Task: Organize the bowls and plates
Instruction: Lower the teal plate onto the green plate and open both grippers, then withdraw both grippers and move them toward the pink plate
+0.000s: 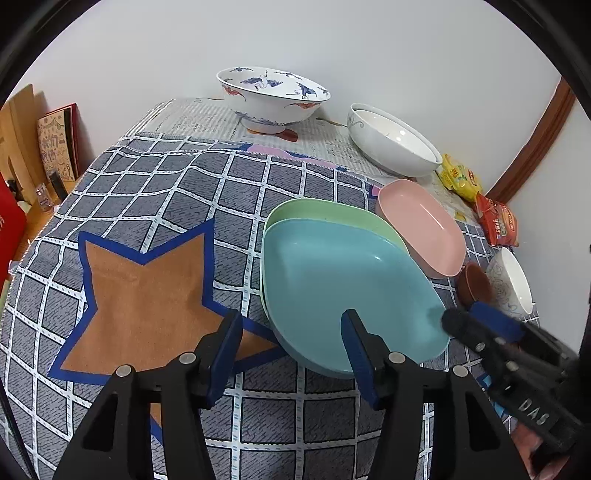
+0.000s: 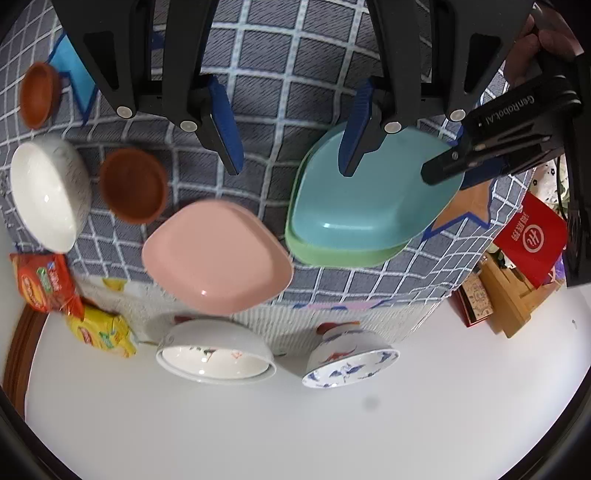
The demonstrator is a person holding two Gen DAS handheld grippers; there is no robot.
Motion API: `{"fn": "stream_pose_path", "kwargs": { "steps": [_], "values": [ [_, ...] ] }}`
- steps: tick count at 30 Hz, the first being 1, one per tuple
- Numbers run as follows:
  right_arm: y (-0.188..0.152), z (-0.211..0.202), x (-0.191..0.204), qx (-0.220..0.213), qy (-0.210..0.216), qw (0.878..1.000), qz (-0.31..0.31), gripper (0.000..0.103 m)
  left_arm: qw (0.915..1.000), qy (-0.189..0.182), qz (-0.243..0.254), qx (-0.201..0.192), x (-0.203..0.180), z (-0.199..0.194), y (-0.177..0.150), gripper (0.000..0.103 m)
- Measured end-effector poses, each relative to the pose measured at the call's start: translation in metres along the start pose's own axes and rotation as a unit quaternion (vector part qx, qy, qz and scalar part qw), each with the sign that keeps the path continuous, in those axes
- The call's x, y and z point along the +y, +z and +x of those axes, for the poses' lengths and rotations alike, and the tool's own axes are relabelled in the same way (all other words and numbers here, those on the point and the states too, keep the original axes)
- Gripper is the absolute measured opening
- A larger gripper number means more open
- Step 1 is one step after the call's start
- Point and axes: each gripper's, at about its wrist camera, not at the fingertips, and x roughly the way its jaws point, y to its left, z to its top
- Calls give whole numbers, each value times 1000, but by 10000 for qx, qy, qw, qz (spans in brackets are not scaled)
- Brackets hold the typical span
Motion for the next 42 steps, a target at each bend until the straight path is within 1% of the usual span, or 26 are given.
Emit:
{"fn": "stream_pose_path", "kwargs": {
  "steps": [9, 13, 17, 21, 28, 31, 36, 42],
  "values": [
    [-8, 19, 10, 34, -141, 9998, 166, 53, 9997, -231, 18, 87, 10, 16, 3, 54],
    [-7, 31, 11, 72, -261, 9993, 253, 53, 9994, -203, 59, 260, 15, 28, 7, 54],
    [-7, 40, 11, 176, -381, 9987, 286, 53, 9990, -182, 217, 344, 15, 34, 10, 54],
    [-7, 34, 10, 52, -370, 9986, 381, 53, 9984, -162, 363, 413, 12, 38, 12, 54],
    [-9, 18, 6, -74, -426, 9986, 290, 53, 9984, -144, 436, 325, 9, 35, 12, 54],
    [-10, 11, 2, -109, -371, 9988, 310, 53, 9988, -127, 386, 278, 9, 28, 8, 54],
    [-11, -5, -6, -253, -259, 9984, 434, 53, 9989, -45, 447, 137, 1, 11, 2, 54],
    [-17, -27, -13, -410, -163, 9983, 388, 53, 9992, -7, 395, -10, -9, -7, 0, 54]
  ]
}}
